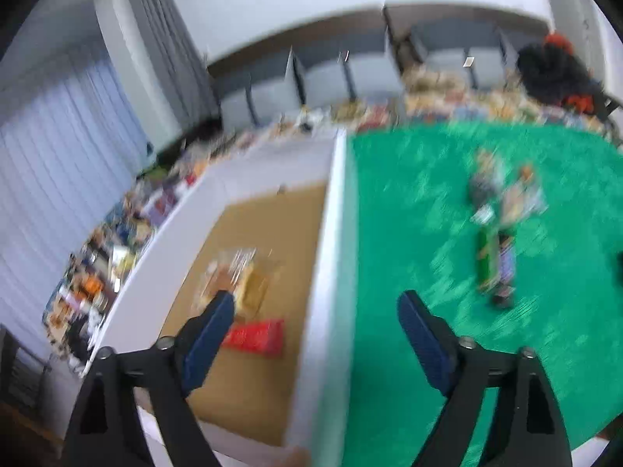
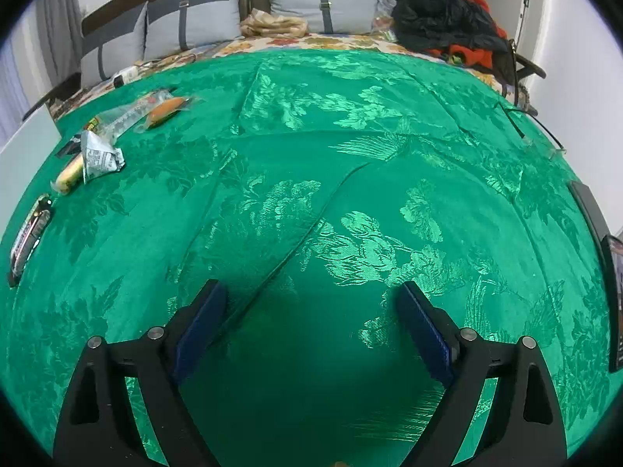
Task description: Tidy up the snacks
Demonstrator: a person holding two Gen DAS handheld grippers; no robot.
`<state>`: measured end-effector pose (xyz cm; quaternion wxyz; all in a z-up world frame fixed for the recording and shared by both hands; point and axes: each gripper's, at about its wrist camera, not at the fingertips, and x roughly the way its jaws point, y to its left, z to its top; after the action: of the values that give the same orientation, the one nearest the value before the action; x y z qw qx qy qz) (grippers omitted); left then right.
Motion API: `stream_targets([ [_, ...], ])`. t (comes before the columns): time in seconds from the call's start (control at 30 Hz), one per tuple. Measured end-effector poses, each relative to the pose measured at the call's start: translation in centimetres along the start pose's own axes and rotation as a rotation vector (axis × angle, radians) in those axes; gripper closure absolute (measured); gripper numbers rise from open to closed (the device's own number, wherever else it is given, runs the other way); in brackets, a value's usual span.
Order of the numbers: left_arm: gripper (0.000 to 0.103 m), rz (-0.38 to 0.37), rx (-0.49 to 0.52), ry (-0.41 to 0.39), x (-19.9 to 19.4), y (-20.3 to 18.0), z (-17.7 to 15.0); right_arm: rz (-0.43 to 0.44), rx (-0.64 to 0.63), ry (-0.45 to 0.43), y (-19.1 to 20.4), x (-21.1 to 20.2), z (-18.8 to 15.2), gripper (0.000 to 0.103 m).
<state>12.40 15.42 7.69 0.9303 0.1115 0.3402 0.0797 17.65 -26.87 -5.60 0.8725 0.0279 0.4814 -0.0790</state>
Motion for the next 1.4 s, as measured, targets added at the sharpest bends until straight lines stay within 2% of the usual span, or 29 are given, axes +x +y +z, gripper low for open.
stream_targets([
  [0.03, 0.004, -0.036, -0.002, -0.025, -0.9, -0.8, 0.2, 0.001, 0.002, 0.0, 0.0, 0.0, 0.0, 0.01],
  [0.1, 0.001, -0.144, -0.005, -0.048, -2.3, -3.0, 0.5, 0.004, 0.006, 0.002, -0.1, 0.1, 0.1, 0.009],
  [0.13, 0.001, -0.215, -0.006, -0.035, -2.4, -4.6, 0.4, -0.003, 0.009, 0.004, -0.2, 0.4, 0.5, 0.008],
  [0.17, 0.001, -0.268, -0.007, 0.001, -1.9, -6.1, 0.2, -0.01, 0.015, 0.004, -0.3, 0.7, 0.8, 0.008],
  [0.27, 0.001, -0.353, -0.004, 0.145, 1.4, -10.0, -1.0, -0.035, 0.049, 0.005, -0.8, 1.5, 1.8, 0.006],
  [0.33, 0.001, -0.347, 0.014, 0.202, 4.2, -12.2, -2.2, -0.041, 0.055, 0.006, -0.9, 1.8, 2.0, 0.006],
  [0.4, 0.001, -0.33, 0.015, 0.226, 6.3, -13.4, -2.8, -0.039, 0.057, 0.005, -0.9, 1.7, 1.9, 0.006],
  [0.57, 0.001, -0.341, -0.058, 0.255, 10.3, -13.7, -3.7, -0.038, 0.058, 0.006, -0.8, 1.7, 2.1, 0.006],
  [0.67, 0.001, -0.319, -0.038, 0.258, 11.9, -14.4, -4.0, -0.038, 0.058, 0.006, -0.9, 1.7, 2.1, 0.006],
  [0.8, 0.0, -0.311, -0.077, 0.244, 12.4, -13.6, -4.6, -0.038, 0.058, 0.006, -0.9, 1.7, 2.1, 0.006],
  [1.4, 0.0, -0.312, -0.08, 0.235, 12.3, -13.5, -4.7, -0.039, 0.058, 0.006, -0.8, 1.7, 2.1, 0.006],
])
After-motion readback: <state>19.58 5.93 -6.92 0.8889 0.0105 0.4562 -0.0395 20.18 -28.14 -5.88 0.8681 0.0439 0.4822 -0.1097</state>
